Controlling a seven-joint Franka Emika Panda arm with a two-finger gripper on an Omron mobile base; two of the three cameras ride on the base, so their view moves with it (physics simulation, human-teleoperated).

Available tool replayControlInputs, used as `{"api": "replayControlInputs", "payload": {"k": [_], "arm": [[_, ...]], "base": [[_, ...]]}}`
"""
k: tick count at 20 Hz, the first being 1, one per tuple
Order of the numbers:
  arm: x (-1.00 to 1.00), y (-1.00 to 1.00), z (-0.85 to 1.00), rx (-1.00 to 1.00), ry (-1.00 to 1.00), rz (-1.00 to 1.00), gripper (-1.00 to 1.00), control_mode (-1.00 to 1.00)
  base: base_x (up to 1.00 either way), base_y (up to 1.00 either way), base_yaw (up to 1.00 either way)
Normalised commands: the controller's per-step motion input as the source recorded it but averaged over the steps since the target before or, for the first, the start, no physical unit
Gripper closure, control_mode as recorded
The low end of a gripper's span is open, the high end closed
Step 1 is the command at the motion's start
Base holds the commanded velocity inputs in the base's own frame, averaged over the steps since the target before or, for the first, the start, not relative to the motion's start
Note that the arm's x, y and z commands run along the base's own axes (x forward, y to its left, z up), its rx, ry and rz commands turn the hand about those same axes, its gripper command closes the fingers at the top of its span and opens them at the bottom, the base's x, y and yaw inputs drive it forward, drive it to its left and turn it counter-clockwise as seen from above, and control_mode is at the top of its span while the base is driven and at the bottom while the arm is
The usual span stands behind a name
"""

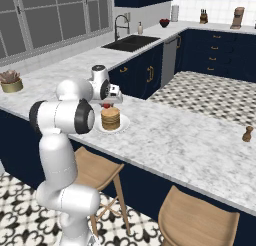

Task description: Take the strawberry from the fridge and place it on top of the pancake, located on the dining counter.

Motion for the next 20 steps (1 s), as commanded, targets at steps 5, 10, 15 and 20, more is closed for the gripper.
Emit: {"api": "replayControlInputs", "payload": {"k": [5,10,15,20], "arm": [[0.23,0.00,-0.16,0.00,0.02,0.00,1.00,-1.00],[0.12,0.00,-0.17,0.00,0.00,0.00,1.00,-1.00],[-0.09,-0.03,-0.08,0.00,0.00,0.00,1.00,-1.00],[-0.04,0.00,-0.14,0.00,0.00,0.00,1.00,-1.00]], "base": [[0.00,0.00,0.00],[0.00,0.00,0.00],[0.00,0.00,0.00],[0.00,0.00,0.00]]}}
